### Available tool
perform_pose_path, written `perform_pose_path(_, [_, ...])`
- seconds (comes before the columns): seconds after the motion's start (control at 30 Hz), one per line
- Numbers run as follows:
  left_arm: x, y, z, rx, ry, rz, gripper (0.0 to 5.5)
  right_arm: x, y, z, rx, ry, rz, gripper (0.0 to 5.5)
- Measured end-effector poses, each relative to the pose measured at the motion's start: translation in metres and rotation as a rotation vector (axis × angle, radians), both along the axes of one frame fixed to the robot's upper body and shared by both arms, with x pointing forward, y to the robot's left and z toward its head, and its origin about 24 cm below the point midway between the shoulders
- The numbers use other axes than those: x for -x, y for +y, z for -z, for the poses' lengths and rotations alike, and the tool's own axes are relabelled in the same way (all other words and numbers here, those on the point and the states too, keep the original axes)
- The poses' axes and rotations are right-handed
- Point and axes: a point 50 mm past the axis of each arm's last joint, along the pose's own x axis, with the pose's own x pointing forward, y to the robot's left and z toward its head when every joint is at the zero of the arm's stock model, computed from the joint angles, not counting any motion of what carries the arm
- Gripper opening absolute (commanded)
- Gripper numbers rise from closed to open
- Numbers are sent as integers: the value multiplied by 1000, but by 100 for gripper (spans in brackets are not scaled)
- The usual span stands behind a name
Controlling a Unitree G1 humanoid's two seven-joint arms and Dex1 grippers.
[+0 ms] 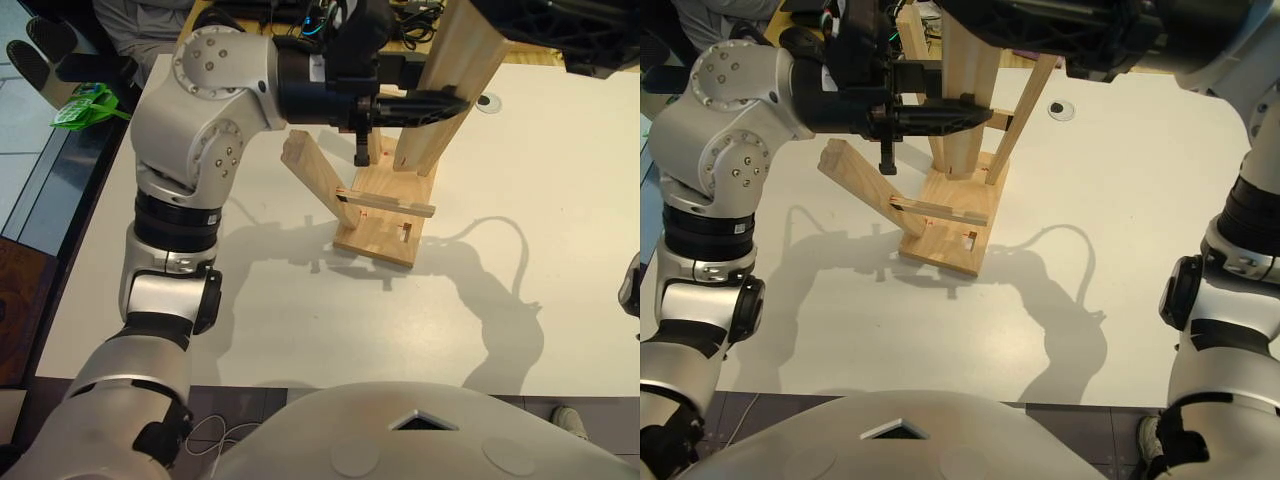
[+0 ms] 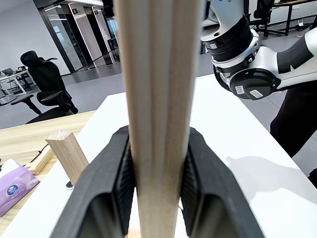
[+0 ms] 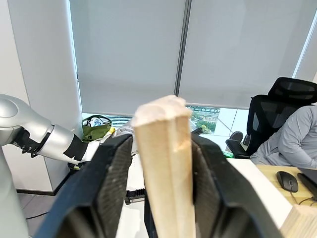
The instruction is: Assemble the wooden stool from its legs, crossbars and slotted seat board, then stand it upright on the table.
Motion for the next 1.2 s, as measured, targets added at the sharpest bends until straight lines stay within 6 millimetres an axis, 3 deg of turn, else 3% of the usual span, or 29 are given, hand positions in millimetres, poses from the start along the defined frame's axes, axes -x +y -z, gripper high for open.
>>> perform_pose_path(0.07, [1, -1, 1, -1, 1, 6, 102, 0, -1, 0, 5, 6, 2, 117])
perform_pose_path(0.33, [5, -3, 4, -4, 23, 24, 102, 5, -3, 4, 8, -20, 8, 113])
perform_pose_path(0.37, [6, -4, 3, -2, 22, 27, 141, 7, -3, 3, 6, -30, 10, 113])
perform_pose_path(0.57, [6, -3, -5, 64, 10, 5, 226, 7, -2, 5, -22, -37, 26, 109])
perform_pose_path(0.67, [2, 8, -19, 135, -21, -63, 268, 5, -9, -3, -86, -81, 100, 104])
perform_pose_path(0.77, [-3, 23, -36, 229, -57, -141, 268, 2, -18, -5, -114, -108, 181, 103])
perform_pose_path(0.93, [-6, 72, -69, 558, -136, -462, 268, 2, -26, -11, -219, -159, 259, 103])
perform_pose_path(1.03, [-6, 118, -86, 803, -203, -727, 268, 0, -31, -6, -306, -151, 345, 103])
perform_pose_path(1.07, [-8, 134, -80, 806, -205, -819, 268, 0, -34, -4, -337, -150, 387, 103])
perform_pose_path(1.13, [-11, 154, -48, 678, -183, -984, 268, 1, -41, 4, -377, -130, 466, 103])
perform_pose_path(1.2, [-8, 166, 12, 451, -77, -1096, 268, 5, -47, 9, -410, -113, 535, 103])
